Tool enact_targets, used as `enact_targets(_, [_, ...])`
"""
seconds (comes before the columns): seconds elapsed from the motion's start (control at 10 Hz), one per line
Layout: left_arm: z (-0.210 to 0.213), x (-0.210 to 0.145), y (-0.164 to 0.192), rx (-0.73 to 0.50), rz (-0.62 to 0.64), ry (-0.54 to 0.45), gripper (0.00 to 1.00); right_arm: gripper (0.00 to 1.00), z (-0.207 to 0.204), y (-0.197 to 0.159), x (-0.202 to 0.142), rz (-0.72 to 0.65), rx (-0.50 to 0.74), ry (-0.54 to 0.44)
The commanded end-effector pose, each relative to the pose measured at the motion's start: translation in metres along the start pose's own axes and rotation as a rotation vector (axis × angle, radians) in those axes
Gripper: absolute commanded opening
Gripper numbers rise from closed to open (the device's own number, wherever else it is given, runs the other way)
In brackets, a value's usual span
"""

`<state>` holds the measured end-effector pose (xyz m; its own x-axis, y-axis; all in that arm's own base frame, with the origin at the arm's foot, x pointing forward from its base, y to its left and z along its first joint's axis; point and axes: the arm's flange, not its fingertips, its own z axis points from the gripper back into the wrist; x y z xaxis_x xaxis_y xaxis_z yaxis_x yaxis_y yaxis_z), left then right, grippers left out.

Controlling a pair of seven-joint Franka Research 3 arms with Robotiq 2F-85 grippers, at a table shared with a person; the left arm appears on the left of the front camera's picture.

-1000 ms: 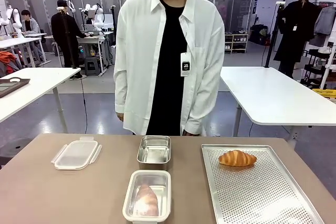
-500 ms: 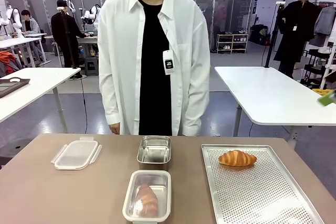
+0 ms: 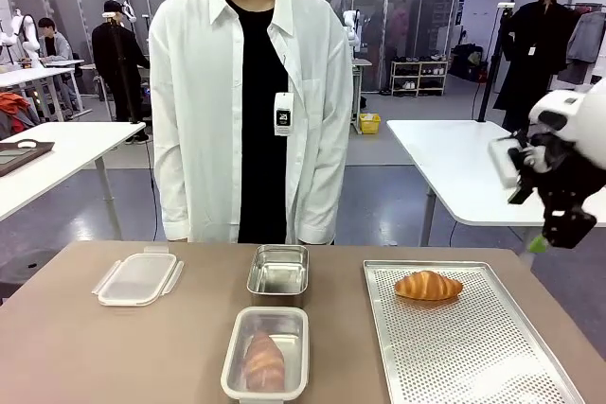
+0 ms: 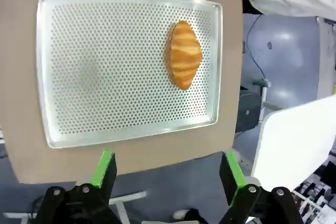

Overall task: Place the bread into the airtight container.
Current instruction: Pick up a Butter Roll and place it into an empty Airtight Container.

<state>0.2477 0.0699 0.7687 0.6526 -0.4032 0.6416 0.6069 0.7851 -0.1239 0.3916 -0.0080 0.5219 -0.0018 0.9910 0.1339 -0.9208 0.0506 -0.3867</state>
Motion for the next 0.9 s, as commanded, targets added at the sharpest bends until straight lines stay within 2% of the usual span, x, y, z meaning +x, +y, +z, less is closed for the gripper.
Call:
enact_targets(0.0, [0.002, 0.001, -0.001, -0.001, -0.018, 0.003, 1.00, 0.99, -0.025, 0.002, 0.004, 0.029, -0.014, 0.038])
enact_targets(0.1, [0.002, 0.001, -0.001, -0.001, -0.018, 0.003, 1.00, 0.99, -0.035, 0.006, 0.004, -0.002, -0.058, 0.026])
enact_targets(0.2, [0.002, 0.001, -0.001, -0.001, -0.018, 0.003, 1.00, 0.99, -0.018, 0.000, 0.003, 0.015, 0.005, 0.013])
enact_targets(0.8, [0.002, 0.001, -0.001, -0.001, -0.018, 0.003, 1.00, 0.99, -0.018, 0.000, 0.003, 0.015, 0.005, 0.013])
